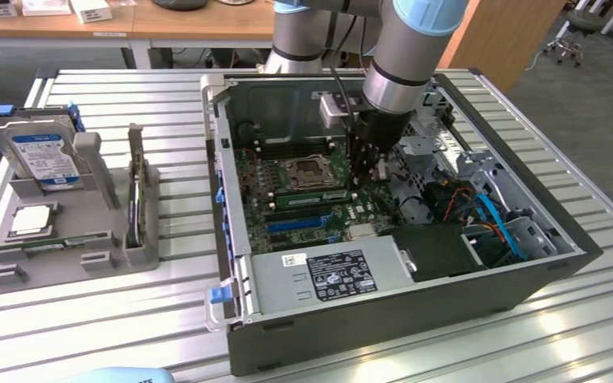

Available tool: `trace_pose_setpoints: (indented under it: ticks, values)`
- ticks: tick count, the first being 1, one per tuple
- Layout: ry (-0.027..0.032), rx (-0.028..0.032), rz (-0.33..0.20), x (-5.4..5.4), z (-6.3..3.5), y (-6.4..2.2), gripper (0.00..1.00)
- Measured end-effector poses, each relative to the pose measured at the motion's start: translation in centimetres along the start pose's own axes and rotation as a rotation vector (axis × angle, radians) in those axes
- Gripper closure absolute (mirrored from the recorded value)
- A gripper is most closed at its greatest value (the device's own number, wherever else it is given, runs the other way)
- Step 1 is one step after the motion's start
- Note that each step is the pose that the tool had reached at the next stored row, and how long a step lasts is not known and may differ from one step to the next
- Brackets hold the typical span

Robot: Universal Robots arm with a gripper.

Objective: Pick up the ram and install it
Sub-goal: 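Press down the ram until it locks into place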

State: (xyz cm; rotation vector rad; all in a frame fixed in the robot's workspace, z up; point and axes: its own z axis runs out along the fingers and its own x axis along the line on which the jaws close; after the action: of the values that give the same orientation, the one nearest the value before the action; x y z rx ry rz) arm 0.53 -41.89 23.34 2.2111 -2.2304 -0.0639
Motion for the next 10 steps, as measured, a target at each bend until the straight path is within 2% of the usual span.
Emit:
trace_pose_setpoints:
  ticks: [10]
  values:
    - [0.0001,0.0001,0.003,-0.27,0.02,0.00,0.90]
